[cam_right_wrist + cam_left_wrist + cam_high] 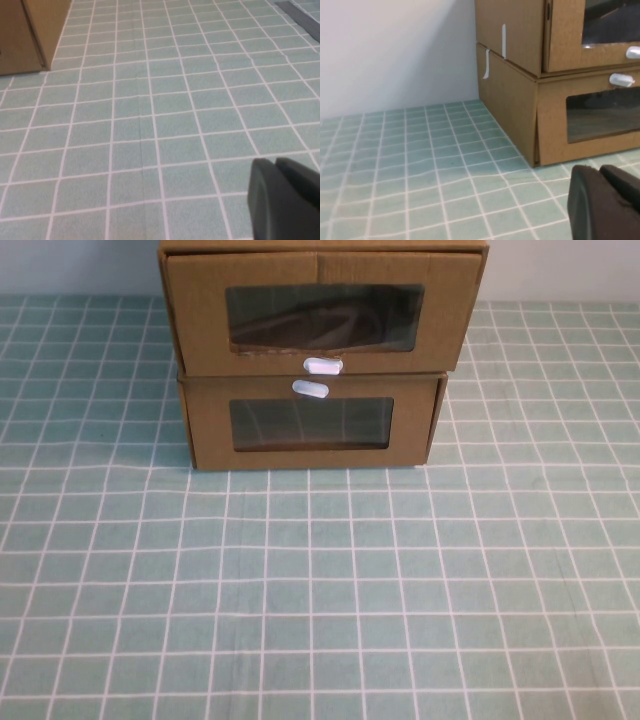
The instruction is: Close the shoe box
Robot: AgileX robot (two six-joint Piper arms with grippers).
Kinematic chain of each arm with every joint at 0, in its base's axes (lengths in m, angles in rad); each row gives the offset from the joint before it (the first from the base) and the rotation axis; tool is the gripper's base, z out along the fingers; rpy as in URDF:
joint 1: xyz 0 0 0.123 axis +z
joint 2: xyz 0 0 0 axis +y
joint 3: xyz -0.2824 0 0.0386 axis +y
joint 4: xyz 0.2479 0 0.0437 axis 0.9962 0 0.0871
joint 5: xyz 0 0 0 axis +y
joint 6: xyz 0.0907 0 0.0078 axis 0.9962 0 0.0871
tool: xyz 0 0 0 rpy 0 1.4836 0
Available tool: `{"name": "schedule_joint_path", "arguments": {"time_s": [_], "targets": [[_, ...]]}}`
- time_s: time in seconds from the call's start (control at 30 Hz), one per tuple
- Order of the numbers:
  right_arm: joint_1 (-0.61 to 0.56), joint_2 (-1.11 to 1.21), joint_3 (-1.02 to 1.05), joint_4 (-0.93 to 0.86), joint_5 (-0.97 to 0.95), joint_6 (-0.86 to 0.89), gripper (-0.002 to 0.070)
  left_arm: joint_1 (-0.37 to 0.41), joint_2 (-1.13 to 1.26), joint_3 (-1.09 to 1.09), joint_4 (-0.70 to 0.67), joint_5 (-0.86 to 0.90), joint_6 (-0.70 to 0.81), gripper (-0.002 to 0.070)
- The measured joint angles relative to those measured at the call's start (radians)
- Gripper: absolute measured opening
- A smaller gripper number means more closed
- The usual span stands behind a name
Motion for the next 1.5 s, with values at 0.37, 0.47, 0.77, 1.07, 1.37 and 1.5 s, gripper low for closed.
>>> {"name": "schedule_joint_path", "arguments": {"time_s": [0.37,0.47,0.77,1.07,1.37,1.5], "targets": [[0.000,0.000,0.000,0.002,0.001,0.000,-0.0011,0.139,-0.049,0.000,0.511,0.009,-0.426,-0.0005],[0.000,-0.001,0.000,0.002,0.001,0.000,-0.0011,0.175,-0.074,0.000,0.559,0.106,-0.498,-0.0005],[0.000,-0.005,0.000,0.002,0.001,-0.002,-0.0011,0.185,-0.076,0.000,0.641,0.352,-0.600,-0.0005],[0.000,-0.005,0.000,0.002,0.001,-0.002,-0.0011,0.185,-0.078,0.000,0.646,0.354,-0.602,-0.0005],[0.000,-0.005,0.000,0.002,0.001,-0.002,-0.0011,0.185,-0.078,0.000,0.646,0.354,-0.604,-0.0005],[0.000,-0.005,0.000,0.004,0.001,-0.002,-0.0011,0.185,-0.078,0.000,0.646,0.354,-0.604,-0.0005]]}}
